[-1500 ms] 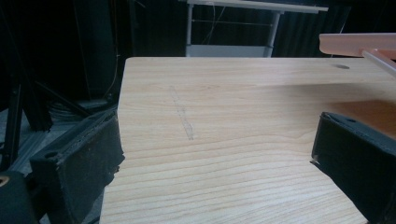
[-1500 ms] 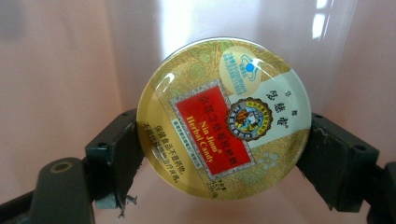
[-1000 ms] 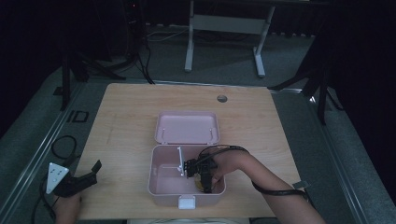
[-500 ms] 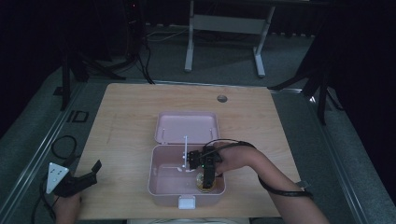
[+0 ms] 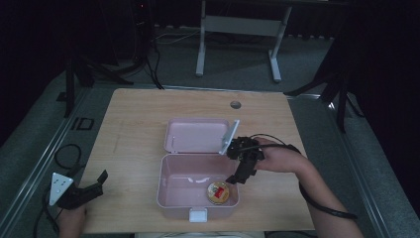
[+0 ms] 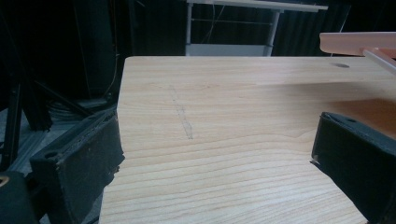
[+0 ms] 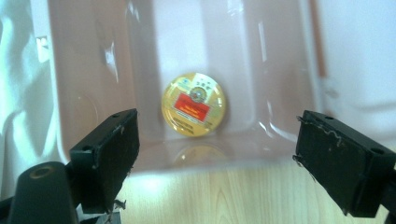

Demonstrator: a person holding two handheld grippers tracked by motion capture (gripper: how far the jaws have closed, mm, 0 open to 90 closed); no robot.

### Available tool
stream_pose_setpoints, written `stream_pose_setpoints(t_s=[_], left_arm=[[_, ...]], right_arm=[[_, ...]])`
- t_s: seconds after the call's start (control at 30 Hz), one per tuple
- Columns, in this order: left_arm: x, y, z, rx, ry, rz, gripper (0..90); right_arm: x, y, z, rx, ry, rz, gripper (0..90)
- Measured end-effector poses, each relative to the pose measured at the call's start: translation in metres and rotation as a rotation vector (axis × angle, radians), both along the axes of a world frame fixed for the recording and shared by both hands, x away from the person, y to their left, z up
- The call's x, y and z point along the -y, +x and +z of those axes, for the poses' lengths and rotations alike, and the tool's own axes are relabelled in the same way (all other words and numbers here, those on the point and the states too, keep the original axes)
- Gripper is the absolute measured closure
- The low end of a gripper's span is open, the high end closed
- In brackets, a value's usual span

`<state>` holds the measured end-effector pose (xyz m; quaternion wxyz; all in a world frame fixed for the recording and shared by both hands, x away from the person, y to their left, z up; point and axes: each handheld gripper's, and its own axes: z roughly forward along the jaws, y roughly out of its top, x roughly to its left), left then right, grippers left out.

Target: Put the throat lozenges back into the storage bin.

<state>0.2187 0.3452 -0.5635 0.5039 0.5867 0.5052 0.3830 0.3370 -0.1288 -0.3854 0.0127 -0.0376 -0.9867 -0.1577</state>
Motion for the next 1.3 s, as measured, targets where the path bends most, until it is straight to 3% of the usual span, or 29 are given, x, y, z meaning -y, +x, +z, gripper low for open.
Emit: stream_pose_setpoints(t_s=[0.2,0.47,0.53,0.57,0.8,1.0,1.17,1.2,1.3], left_arm=[[0.000,0.000,0.000,-0.002,0.001,0.001,2.3],[0.000,0.000,0.000,-0.002,0.002,0.002,2.3],[0.000,0.000,0.000,-0.002,0.002,0.003,2.3],[0.000,0.000,0.000,-0.002,0.002,0.003,2.3],[0.000,0.000,0.000,-0.002,0.001,0.002,2.3],[0.001,0.000,0.000,-0.004,0.005,0.002,2.3],[0.001,0.000,0.000,-0.003,0.004,0.002,2.3],[0.001,0.000,0.000,-0.004,0.006,0.001,2.3],[0.001,0.000,0.000,-0.004,0.004,0.002,2.3]], right_arm=[[0.040,0.005,0.005,0.017,0.083,-0.092,13.2],[0.083,0.010,-0.016,0.036,0.160,-0.214,13.5],[0.086,0.010,-0.019,0.034,0.166,-0.226,13.9],[0.097,0.012,-0.029,0.026,0.167,-0.265,13.9],[0.124,0.015,-0.057,0.054,0.209,-0.381,13.8],[0.148,0.016,-0.084,0.101,0.272,-0.476,13.0],[0.161,0.017,-0.102,0.127,0.289,-0.542,12.9],[0.169,0.017,-0.113,0.158,0.298,-0.585,12.8],[0.179,0.018,-0.126,0.163,0.327,-0.640,12.8]])
